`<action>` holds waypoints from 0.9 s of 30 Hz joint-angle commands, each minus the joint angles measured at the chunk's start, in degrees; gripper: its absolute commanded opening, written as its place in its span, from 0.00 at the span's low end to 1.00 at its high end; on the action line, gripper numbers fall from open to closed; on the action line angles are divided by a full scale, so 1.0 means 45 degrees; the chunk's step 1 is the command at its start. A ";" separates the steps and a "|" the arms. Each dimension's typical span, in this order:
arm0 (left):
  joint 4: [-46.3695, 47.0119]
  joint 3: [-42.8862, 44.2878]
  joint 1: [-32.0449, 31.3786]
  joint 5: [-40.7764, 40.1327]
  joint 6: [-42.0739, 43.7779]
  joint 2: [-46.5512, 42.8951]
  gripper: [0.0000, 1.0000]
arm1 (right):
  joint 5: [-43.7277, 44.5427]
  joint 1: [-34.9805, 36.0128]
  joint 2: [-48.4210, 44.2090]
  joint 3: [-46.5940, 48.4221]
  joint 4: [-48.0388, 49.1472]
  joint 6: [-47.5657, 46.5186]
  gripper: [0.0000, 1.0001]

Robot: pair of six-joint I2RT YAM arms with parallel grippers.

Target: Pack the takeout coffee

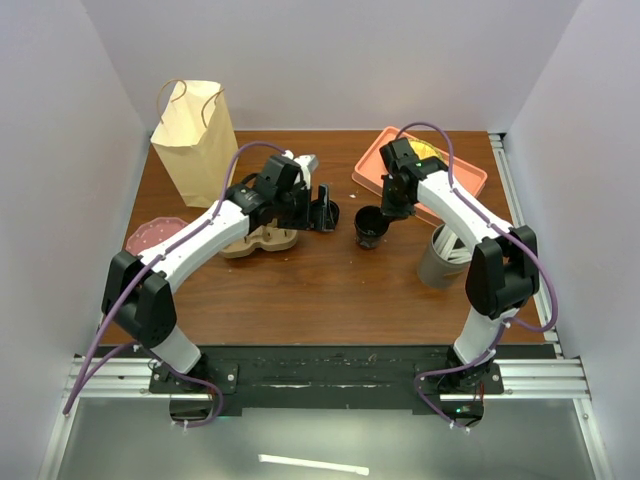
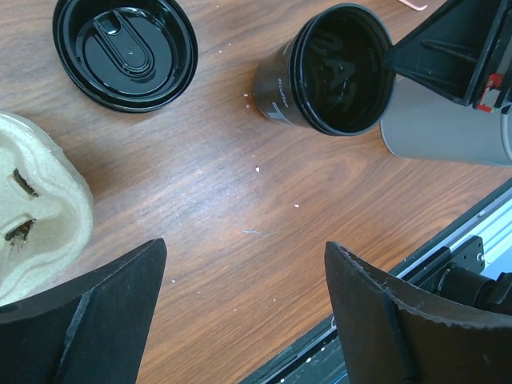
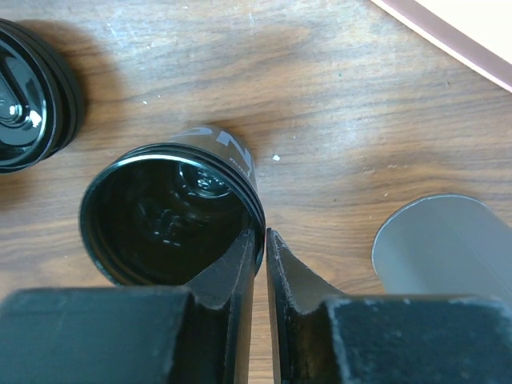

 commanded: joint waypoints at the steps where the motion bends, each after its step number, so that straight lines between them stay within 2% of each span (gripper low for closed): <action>1: 0.0381 0.0381 0.0065 0.0294 0.0245 -0.0002 0.85 | 0.0087 -0.0054 -0.0429 0.0706 -0.0149 -0.0039 0.14; 6: 0.0381 0.0245 0.0065 0.0294 0.0245 -0.0041 0.85 | 0.0029 -0.0055 -0.0292 0.0804 -0.0208 -0.0078 0.10; 16: 0.0420 0.0127 0.0065 0.0274 0.0245 -0.0119 0.84 | 0.0380 -0.0035 -0.0019 0.1097 -0.0500 -0.0097 0.17; 27: 0.0420 0.0030 0.0065 0.0255 0.0245 -0.0158 0.84 | 0.0283 -0.0054 0.0215 0.0960 -0.0442 -0.0156 0.17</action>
